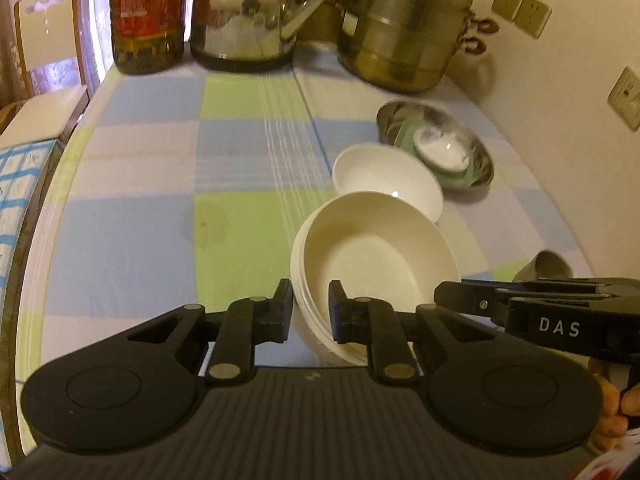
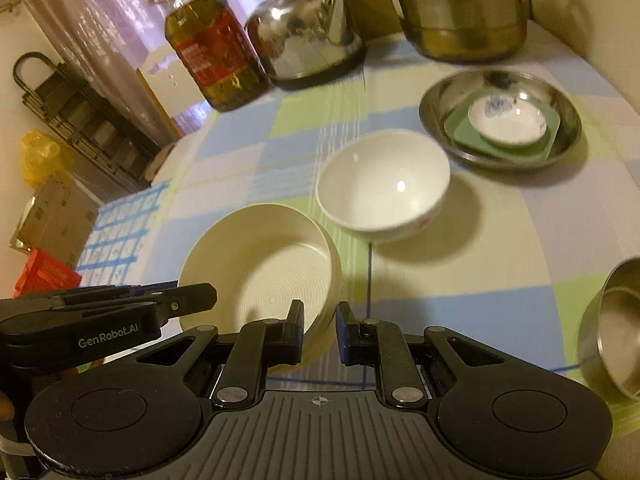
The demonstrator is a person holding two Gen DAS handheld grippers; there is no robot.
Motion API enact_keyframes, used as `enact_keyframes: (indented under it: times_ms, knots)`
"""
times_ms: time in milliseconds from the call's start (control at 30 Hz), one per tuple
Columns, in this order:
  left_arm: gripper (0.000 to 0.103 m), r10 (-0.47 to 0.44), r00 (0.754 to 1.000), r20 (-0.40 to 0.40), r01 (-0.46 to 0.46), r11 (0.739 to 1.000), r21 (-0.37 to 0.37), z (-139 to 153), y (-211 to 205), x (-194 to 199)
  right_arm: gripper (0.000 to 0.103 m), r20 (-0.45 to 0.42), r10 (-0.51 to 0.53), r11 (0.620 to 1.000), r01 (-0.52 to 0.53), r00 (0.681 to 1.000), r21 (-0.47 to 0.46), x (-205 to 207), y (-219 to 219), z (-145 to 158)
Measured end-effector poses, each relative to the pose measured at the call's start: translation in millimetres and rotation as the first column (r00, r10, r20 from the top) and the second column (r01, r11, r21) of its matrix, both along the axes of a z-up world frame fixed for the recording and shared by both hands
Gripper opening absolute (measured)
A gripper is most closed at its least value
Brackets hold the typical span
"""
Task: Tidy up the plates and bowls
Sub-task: 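Lift the cream bowl with both grippers and carry it over the white flower-print bowl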
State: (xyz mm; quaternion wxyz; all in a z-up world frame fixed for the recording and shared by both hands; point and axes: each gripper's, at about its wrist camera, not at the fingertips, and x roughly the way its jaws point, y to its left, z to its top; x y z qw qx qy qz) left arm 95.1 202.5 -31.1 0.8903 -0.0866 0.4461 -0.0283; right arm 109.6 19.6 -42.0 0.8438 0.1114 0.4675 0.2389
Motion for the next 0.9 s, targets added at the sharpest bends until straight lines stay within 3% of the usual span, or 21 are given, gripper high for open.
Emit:
enact_keyframes:
  times_ms: [233,533,900]
  knots:
    - [0.017,-0.024,0.998,0.063,0.024,1.000,0.000,17,-9,20,0.017,0.042,-0.026,1.000,0.025,0.999,0.014,11,-11,20]
    - [0.017,-0.066,0.993,0.096,0.066,0.998,0.005,18,-24,62,0.017,0.066,-0.082,0.997,0.081,0.994,0.011,47,-29,29]
    - [0.017,-0.077,0.995,0.070,0.076,0.997,0.014,3,-37,116,0.017,0.045,-0.137,0.990,0.137,0.990,-0.011,92,-37,15]
